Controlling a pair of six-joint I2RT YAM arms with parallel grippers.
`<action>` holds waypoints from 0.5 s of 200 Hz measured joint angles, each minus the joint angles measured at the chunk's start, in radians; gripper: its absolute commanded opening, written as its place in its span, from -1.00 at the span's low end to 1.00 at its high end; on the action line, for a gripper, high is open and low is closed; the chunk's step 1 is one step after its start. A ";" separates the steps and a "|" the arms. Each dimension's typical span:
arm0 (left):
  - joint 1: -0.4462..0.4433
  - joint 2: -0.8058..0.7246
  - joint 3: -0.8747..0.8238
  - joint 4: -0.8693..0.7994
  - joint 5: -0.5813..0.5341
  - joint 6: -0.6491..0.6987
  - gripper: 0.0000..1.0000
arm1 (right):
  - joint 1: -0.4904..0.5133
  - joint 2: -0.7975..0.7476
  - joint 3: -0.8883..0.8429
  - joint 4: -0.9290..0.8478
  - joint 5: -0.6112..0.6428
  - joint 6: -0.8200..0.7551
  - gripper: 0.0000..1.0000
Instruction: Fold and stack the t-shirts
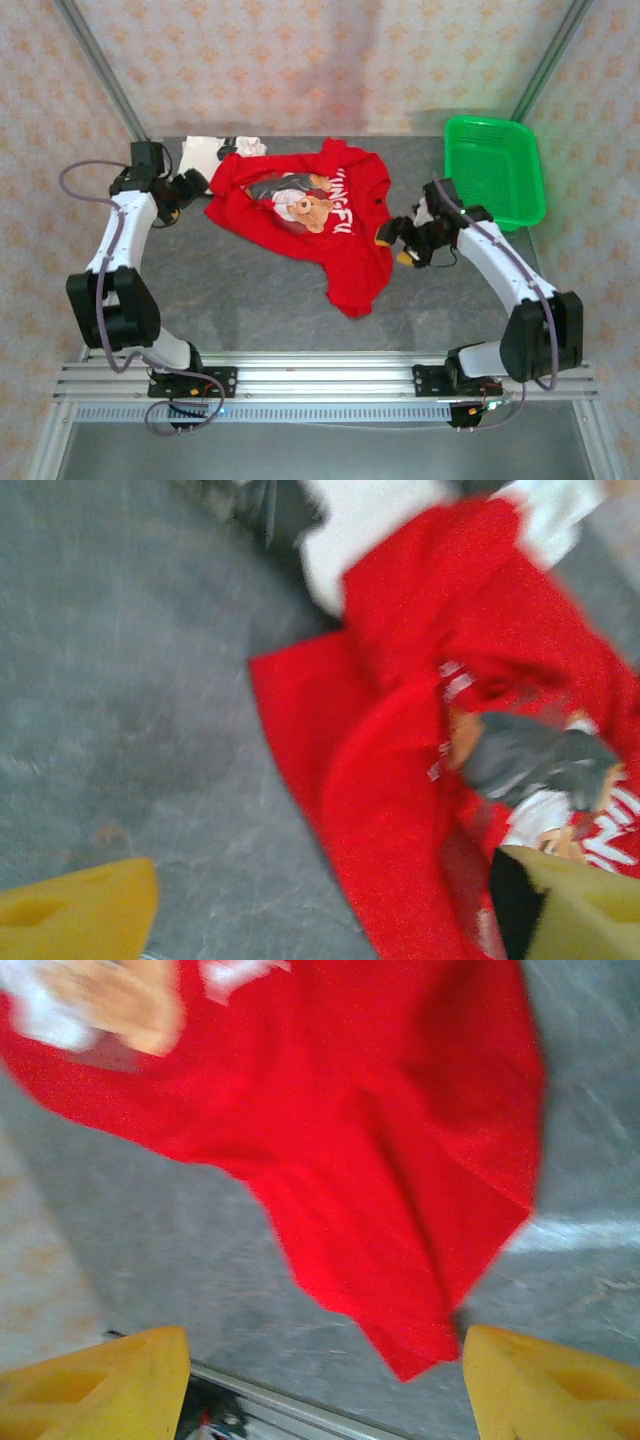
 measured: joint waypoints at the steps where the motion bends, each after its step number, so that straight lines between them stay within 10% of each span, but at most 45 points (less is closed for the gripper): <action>1: 0.000 0.003 -0.002 0.000 0.002 0.000 0.52 | 0.003 0.004 -0.004 0.000 0.002 0.000 0.43; 100: 0.009 0.261 -0.080 0.259 0.040 -0.088 0.22 | 0.150 0.088 -0.123 0.116 0.053 -0.014 0.37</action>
